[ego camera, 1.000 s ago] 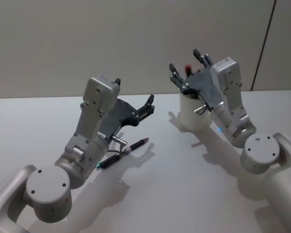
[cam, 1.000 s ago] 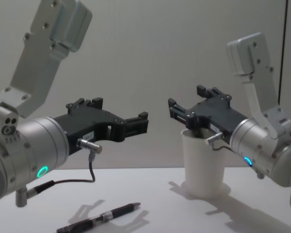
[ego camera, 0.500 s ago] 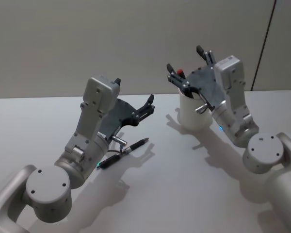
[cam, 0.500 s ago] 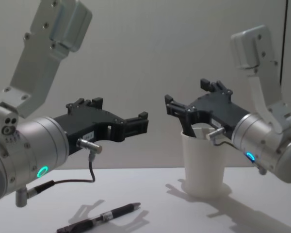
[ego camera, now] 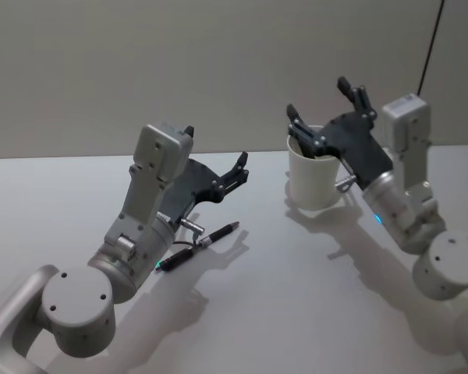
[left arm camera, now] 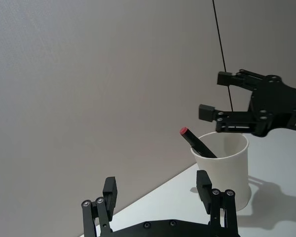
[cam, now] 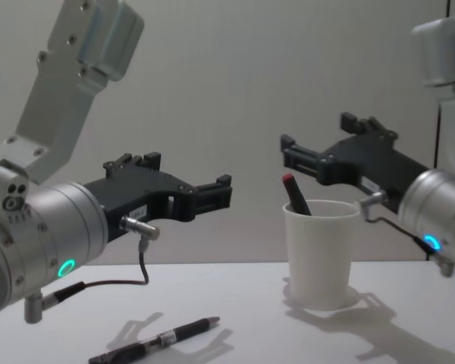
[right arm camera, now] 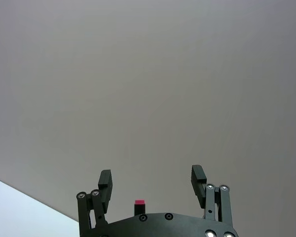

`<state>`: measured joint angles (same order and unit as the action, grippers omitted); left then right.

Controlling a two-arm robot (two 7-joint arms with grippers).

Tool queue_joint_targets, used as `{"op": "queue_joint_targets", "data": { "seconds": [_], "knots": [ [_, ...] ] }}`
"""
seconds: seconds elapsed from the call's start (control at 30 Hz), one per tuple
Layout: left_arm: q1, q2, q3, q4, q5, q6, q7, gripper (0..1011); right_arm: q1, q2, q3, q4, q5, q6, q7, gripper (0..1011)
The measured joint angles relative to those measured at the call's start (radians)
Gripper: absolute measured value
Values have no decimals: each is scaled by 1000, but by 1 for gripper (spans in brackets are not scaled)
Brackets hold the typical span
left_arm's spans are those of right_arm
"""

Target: Place the pen into the pen holder.

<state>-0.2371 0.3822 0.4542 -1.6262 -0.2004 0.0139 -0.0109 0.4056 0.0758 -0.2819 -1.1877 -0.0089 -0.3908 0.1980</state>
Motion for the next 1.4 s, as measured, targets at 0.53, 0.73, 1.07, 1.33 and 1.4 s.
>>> {"op": "queue_joint_targets", "data": {
  "seconds": [0.53, 0.73, 1.07, 1.33, 1.4],
  "knots": [
    [0, 0, 0, 0, 0, 0, 0, 1001, -136, 64, 17, -186, 34, 102, -55, 1002],
    [0, 0, 0, 0, 0, 0, 0, 1001, -167, 86, 22, -230, 63, 138, -64, 1002],
    [0, 0, 0, 0, 0, 0, 0, 1001, -248, 142, 33, -342, 138, 229, -86, 1002],
    [0, 0, 0, 0, 0, 0, 0, 1001, -326, 196, 43, -450, 210, 318, -107, 1002],
    [0, 0, 0, 0, 0, 0, 0, 1001, -348, 211, 46, -480, 229, 343, -113, 1002]
  ]
}}
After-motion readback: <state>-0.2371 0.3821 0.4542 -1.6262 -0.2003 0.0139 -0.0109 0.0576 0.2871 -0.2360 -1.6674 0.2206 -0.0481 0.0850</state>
